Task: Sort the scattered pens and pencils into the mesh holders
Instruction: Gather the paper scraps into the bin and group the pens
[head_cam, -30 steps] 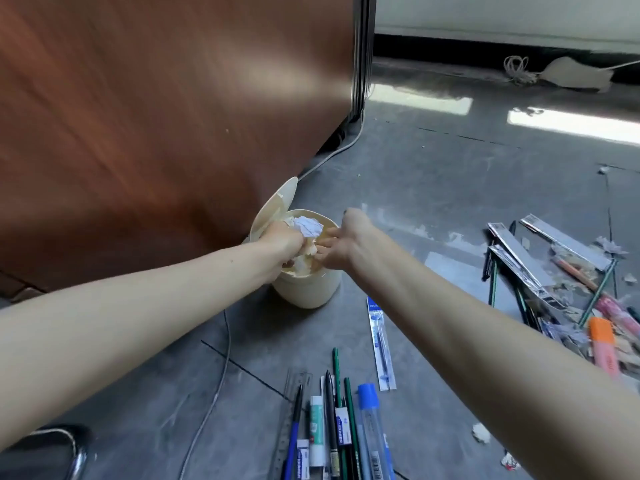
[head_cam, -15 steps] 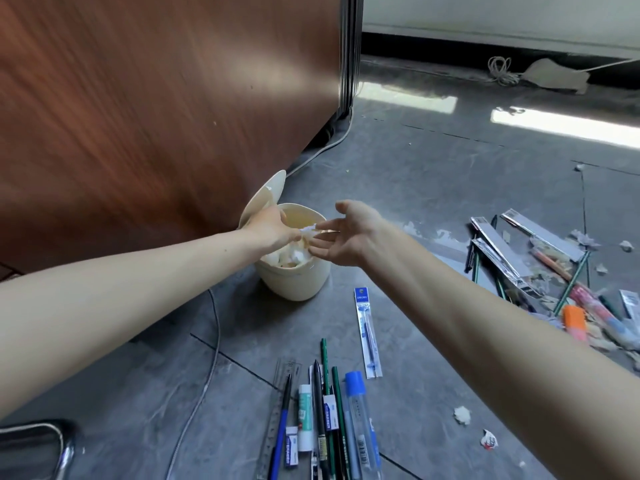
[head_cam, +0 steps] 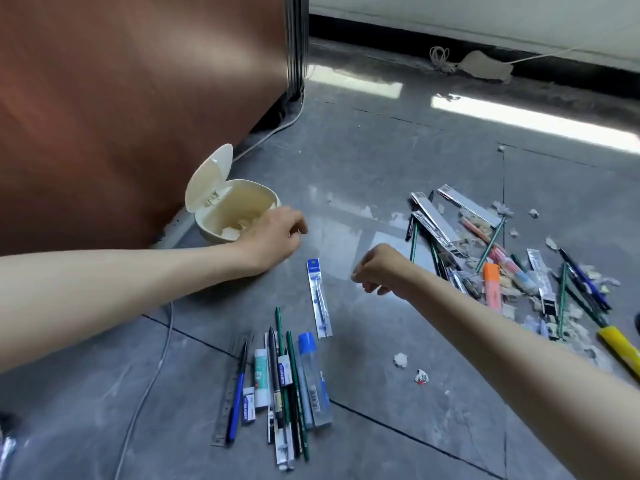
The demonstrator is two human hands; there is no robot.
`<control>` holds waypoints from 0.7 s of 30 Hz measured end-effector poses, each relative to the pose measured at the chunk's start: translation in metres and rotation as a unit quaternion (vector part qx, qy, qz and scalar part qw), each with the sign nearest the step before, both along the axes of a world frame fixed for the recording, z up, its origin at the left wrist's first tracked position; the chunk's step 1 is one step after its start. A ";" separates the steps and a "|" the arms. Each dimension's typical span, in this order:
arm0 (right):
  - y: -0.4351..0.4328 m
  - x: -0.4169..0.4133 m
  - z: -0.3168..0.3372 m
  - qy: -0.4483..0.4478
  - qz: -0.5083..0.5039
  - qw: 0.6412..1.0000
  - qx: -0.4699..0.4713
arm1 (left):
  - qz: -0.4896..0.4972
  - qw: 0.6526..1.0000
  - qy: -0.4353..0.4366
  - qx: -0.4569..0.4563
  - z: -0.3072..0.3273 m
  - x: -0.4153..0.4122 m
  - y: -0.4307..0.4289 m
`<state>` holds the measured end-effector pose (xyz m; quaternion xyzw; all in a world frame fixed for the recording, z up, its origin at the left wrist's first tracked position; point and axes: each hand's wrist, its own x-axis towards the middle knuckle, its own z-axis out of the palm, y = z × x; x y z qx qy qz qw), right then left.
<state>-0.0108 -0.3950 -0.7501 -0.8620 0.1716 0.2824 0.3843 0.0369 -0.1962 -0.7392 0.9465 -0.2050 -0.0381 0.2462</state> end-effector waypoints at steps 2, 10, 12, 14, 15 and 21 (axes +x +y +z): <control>-0.025 -0.028 -0.017 0.036 0.048 0.994 -0.087 | -0.074 0.996 0.046 0.032 -0.019 -0.021 -0.024; -0.085 -0.122 -0.066 0.081 0.056 0.975 -0.201 | -0.256 0.938 0.170 0.160 -0.083 -0.079 -0.109; -0.090 -0.135 -0.075 0.068 0.025 0.981 -0.183 | -0.283 0.928 0.169 0.172 -0.089 -0.088 -0.132; -0.088 -0.142 -0.083 0.044 0.002 0.984 -0.173 | -0.310 0.919 0.159 0.184 -0.095 -0.097 -0.150; -0.086 -0.145 -0.087 0.033 -0.015 0.986 -0.164 | -0.323 0.914 0.156 0.191 -0.098 -0.101 -0.157; -0.082 -0.150 -0.101 -0.007 -0.079 0.988 -0.135 | -0.323 0.906 0.149 0.230 -0.112 -0.104 -0.179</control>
